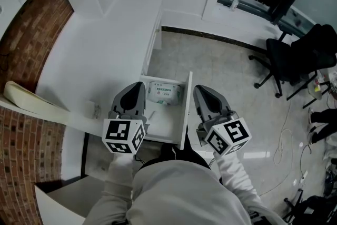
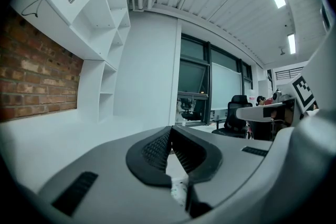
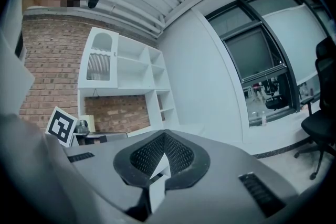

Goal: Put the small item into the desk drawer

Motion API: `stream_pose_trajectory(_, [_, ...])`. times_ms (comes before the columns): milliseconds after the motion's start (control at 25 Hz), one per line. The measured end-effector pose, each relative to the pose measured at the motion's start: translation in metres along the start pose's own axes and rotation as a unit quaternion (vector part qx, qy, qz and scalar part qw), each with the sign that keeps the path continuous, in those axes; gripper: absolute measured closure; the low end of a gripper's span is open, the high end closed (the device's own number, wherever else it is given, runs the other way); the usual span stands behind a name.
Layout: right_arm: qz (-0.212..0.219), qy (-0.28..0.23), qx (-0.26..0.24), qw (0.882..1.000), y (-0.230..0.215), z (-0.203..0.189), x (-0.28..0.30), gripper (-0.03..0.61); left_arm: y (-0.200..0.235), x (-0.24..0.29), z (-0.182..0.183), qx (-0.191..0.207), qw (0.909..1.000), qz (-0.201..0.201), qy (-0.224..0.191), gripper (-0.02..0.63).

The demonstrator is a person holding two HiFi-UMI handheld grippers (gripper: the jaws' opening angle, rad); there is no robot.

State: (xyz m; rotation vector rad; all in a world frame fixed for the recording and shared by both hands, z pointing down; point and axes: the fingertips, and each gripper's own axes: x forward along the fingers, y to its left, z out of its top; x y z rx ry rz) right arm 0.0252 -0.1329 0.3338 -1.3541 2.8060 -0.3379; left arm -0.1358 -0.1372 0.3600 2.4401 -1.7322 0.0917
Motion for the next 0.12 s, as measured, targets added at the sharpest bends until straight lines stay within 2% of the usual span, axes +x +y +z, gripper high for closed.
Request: stream_pose_trajectory(120, [0.004, -0.002, -0.003, 1.0, 0.0051, 0.0023, 0.0036, 0.551, 0.0051, -0.002, 0.0007, -0.001, 1.0, 0.001, -0.003, 0.594])
